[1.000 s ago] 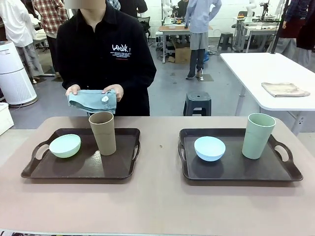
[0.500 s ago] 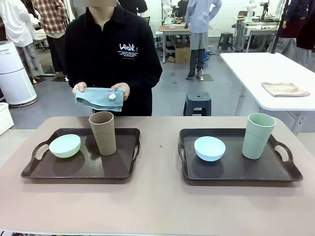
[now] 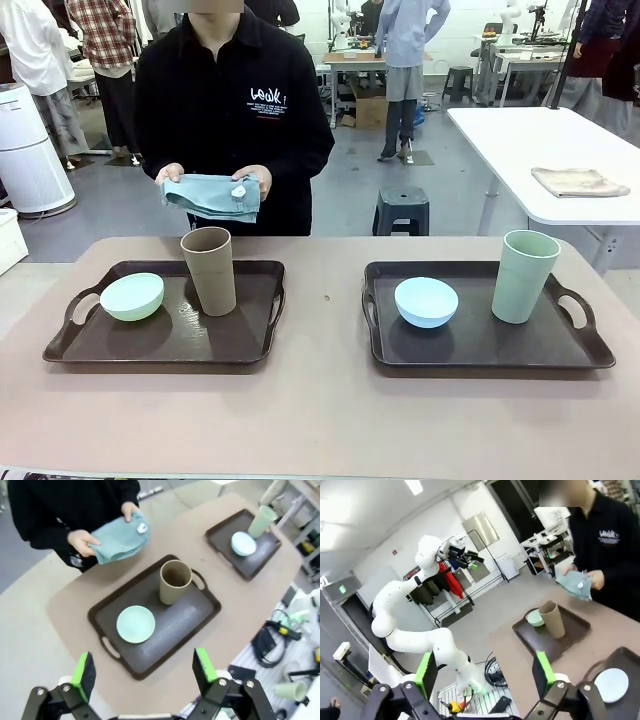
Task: Set up a tray with a mat and arrange the tableware.
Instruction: Pick up the Picnic Bowl and Reusable plastic cup from the Handle tray in front of the human's position and hold them in the air.
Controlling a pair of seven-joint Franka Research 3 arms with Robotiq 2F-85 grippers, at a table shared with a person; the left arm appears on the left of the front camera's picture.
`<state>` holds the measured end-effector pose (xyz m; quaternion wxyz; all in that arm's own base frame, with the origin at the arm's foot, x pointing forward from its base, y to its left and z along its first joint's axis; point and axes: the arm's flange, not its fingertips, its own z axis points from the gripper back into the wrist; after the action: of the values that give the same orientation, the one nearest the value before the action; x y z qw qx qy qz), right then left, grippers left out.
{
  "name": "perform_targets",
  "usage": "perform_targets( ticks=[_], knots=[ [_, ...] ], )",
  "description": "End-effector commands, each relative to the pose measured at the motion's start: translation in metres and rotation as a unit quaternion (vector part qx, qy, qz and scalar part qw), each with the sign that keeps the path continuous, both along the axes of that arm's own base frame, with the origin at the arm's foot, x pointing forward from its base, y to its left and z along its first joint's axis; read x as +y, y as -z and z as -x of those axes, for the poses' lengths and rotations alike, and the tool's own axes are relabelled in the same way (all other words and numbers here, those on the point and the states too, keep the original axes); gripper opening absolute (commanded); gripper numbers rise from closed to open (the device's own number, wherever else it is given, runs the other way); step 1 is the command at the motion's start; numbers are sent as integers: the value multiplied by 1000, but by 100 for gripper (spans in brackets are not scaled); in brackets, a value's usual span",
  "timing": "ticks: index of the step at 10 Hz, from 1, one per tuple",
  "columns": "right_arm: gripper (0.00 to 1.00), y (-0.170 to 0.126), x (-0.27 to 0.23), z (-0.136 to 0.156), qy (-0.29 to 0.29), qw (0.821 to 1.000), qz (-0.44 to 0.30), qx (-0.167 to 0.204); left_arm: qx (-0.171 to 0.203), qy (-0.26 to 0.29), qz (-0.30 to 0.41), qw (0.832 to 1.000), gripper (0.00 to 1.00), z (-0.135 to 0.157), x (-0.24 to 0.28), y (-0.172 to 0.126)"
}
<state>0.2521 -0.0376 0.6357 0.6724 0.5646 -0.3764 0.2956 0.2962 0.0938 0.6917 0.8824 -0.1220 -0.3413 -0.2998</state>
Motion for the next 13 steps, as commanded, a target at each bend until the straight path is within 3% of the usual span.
perform_targets(
  ticks=[1, 2, 3, 4, 5, 7, 8, 9, 10, 11, 13],
  knots=[
    [100, -3, 18, 9, 0, 1000, 0, -17, 5, -1, 10, 1000, 100, 7, -3, -2],
    [100, -34, 28, 29, -32, 993, 94, -71, 0, 0, 0, 1000, 100, 0, 0, 0],
    [100, -64, 64, 42, -93, 974, 178, -109, 14, 31, -20, 999, 100, -12, -27, -4],
    [100, -100, 111, 45, -127, 935, 307, -126, 17, 57, -56, 997, 100, -9, -57, -3],
    [100, -129, 142, 43, -139, 897, 404, -114, 13, 76, -79, 994, 100, 2, -71, -3],
    [100, -172, 193, 26, -84, 833, 531, -130, 12, 104, -82, 991, 100, 21, -76, 9],
    [100, -177, 225, 8, -22, 804, 570, -168, 11, 111, -73, 991, 100, 22, -80, 15],
    [100, -166, 264, -11, 32, 769, 594, -233, 11, 120, -60, 991, 100, 20, -85, 19],
    [100, -143, 295, -22, 36, 771, 584, -251, 13, 106, -76, 991, 100, 14, -89, 4],
    [100, -181, 250, 23, -63, 831, 511, -212, 13, 106, -76, 991, 100, 14, -89, 4],
    [100, -181, 250, 23, -63, 831, 511, -212, 13, 106, -76, 991, 100, 14, -89, 4]
  ],
)
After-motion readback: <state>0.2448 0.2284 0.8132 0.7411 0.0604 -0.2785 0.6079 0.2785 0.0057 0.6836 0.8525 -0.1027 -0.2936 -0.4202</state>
